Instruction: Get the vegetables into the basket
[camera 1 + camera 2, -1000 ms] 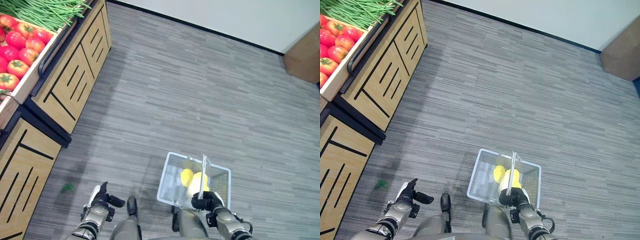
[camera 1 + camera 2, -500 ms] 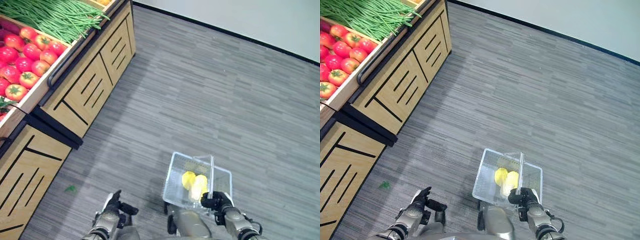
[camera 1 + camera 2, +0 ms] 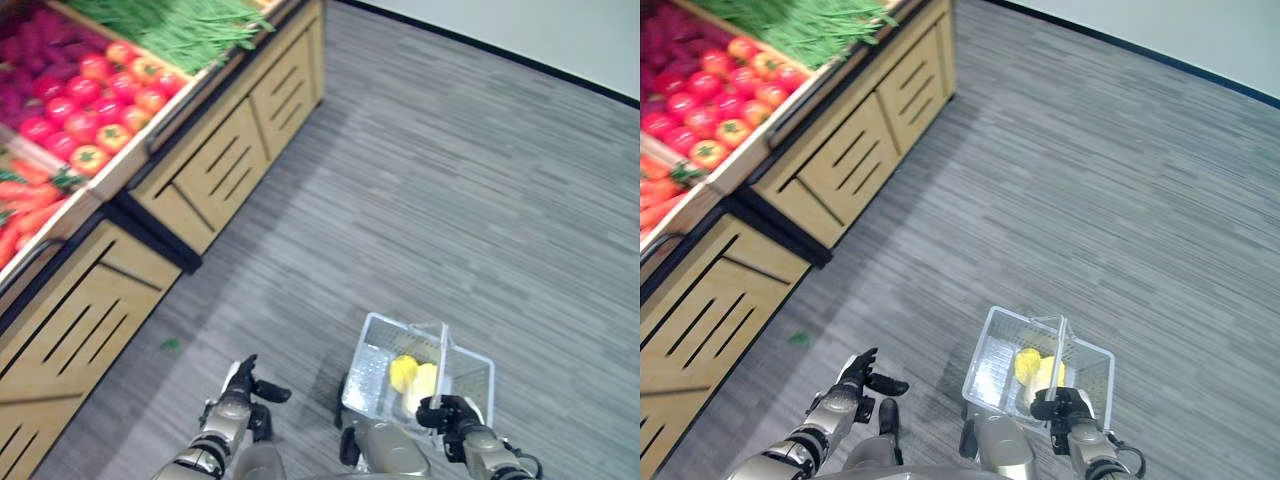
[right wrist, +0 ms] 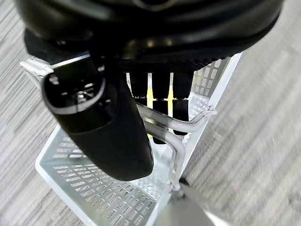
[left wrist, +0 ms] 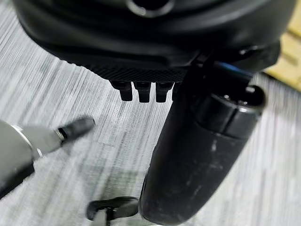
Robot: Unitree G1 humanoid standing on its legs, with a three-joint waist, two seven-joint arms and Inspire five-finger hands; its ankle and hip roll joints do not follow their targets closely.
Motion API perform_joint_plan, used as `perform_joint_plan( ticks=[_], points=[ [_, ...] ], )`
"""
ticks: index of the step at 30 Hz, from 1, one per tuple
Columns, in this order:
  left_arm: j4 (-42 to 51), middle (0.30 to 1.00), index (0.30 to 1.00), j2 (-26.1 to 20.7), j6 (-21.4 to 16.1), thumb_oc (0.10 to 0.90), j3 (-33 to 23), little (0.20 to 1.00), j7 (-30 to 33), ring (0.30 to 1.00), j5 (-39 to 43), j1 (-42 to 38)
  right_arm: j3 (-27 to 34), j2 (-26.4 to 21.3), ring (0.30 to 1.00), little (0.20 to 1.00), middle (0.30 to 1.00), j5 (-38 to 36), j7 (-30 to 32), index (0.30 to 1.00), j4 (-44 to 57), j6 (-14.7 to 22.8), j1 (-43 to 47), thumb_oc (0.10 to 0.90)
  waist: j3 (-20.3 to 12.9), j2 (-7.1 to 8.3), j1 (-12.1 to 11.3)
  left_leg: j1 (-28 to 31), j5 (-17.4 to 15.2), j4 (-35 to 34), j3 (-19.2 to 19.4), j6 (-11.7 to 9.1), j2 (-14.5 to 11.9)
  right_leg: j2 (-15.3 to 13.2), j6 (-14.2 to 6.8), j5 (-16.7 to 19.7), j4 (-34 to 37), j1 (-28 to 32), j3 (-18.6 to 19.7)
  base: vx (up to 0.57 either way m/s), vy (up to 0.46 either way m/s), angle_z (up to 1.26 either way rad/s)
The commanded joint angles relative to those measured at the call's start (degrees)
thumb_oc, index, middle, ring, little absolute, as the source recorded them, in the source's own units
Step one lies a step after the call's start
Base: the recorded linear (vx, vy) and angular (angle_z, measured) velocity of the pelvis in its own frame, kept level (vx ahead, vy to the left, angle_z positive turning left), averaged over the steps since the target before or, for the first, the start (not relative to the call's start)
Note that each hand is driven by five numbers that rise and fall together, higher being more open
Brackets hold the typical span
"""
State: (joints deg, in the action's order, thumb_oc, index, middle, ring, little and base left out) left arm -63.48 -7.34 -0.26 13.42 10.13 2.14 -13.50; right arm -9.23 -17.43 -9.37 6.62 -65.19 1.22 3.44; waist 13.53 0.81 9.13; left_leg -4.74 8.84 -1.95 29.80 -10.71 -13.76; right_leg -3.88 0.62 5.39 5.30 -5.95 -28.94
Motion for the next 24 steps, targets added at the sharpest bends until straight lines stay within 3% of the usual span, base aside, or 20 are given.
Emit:
perform_joint_plan(
  ticks=[1, 8, 9, 13, 15, 16, 22, 24],
  points=[
    [0.1, 1.0, 1.0, -3.3, -0.5, 0.9, -0.2, 1.0, -0.2, 1.0, -1.7, -0.1, 0.8, 0.3, 0.3, 0.3, 0.3, 1.0, 0.3, 0.3, 0.0, -0.1, -3.0, 0.4, -0.8, 1.56, 0.4, 3.7, -2.6, -1.4, -0.4, 2.7, 2.4, -5.5, -9.5, 1.8, -4.1, -2.0, 11.3, 0.03, 0.176, 0.59],
    [-0.3, 1.0, 1.0, -4.8, -0.3, 0.9, -0.9, 1.0, -0.4, 1.0, -3.0, 1.4, 0.5, 2.2, 0.3, 0.3, 0.3, 2.0, 0.5, 0.3, -0.6, -0.6, -2.8, 0.4, -0.9, 3.58, -1.2, 5.2, -5.6, -2.3, -1.5, 4.4, 5.3, -7.8, -11.9, 3.1, -4.2, -1.5, 13.2, 0.04, 0.182, 0.08],
    [-0.6, 1.0, 1.0, -5.3, -0.3, 0.9, -1.3, 1.0, -0.3, 1.0, -3.2, 1.7, 0.1, 2.7, 0.3, 0.3, 0.3, 2.5, 0.4, 0.3, -0.5, -0.7, -2.5, 0.4, -0.4, 4.76, -2.0, 5.4, -6.5, -2.2, -1.6, 5.1, 6.0, -8.1, -12.4, 3.7, -4.1, -1.5, 13.8, 0.07, 0.214, 0.28],
    [0.1, 1.0, 1.0, -6.0, -0.5, 0.9, -1.9, 1.0, -0.1, 1.0, -2.6, 2.0, -0.8, 3.4, 0.3, 0.3, 0.3, 3.1, -0.1, 0.3, -0.5, -0.8, -1.9, 0.4, 0.6, 7.15, -3.6, 4.4, -6.9, -0.7, -0.9, 6.5, 6.9, -9.0, -12.5, 5.2, -4.2, -2.0, 13.9, -0.07, 0.087, 0.03],
    [0.1, 1.0, 1.0, -6.0, -0.5, 0.9, -1.9, 1.0, -0.1, 1.0, -2.6, 2.0, -0.8, 3.4, 0.3, 0.3, 0.3, 3.1, -0.1, 0.3, -0.5, -0.8, -1.9, 0.4, 0.5, 7.18, -3.7, 4.4, -6.9, -0.6, -0.9, 6.5, 6.9, -9.0, -12.5, 5.2, -4.2, -2.0, 13.9, -0.02, 0.09, 0.05],
    [0.3, 1.0, 1.0, -6.6, -0.5, 0.9, -2.1, 1.0, 0.1, 1.0, -2.5, 2.1, -1.0, 3.6, 0.3, 0.3, 0.3, 3.4, -0.2, 0.3, -0.5, -0.9, -1.6, 0.4, 1.2, 8.57, -4.9, 2.9, -8.5, 1.7, -2.4, 7.2, 7.6, -10.0, -13.2, 5.8, -4.4, -1.7, 13.6, -0.02, 0.128, 0.09],
    [1.1, 1.0, 1.0, -7.5, -0.6, 0.9, -2.4, 1.0, 0.6, 1.0, -2.2, 2.2, -1.0, 3.9, 0.3, 0.3, 0.3, 3.0, -0.3, 0.3, 0.0, -0.8, -1.0, 0.4, 2.4, 9.81, -6.5, 1.6, -10.0, 2.7, -4.1, 8.6, 9.0, -11.9, -14.3, 7.3, -8.2, -2.5, 13.1, -0.01, 0.107, 0.22],
    [1.6, 1.0, 1.0, -7.6, -0.6, 0.9, -2.2, 1.0, 0.8, 1.0, -1.9, 2.0, -1.1, 3.8, 0.3, 0.3, 0.3, 2.8, -0.2, 0.3, 0.4, -0.5, -0.8, 0.4, 3.1, 9.55, -6.5, 1.6, -9.8, 2.1, -5.3, 8.8, 9.4, -11.8, -14.4, 7.7, -10.0, -3.7, 15.2, 0.05, 0.084, 0.32]
  ],
)
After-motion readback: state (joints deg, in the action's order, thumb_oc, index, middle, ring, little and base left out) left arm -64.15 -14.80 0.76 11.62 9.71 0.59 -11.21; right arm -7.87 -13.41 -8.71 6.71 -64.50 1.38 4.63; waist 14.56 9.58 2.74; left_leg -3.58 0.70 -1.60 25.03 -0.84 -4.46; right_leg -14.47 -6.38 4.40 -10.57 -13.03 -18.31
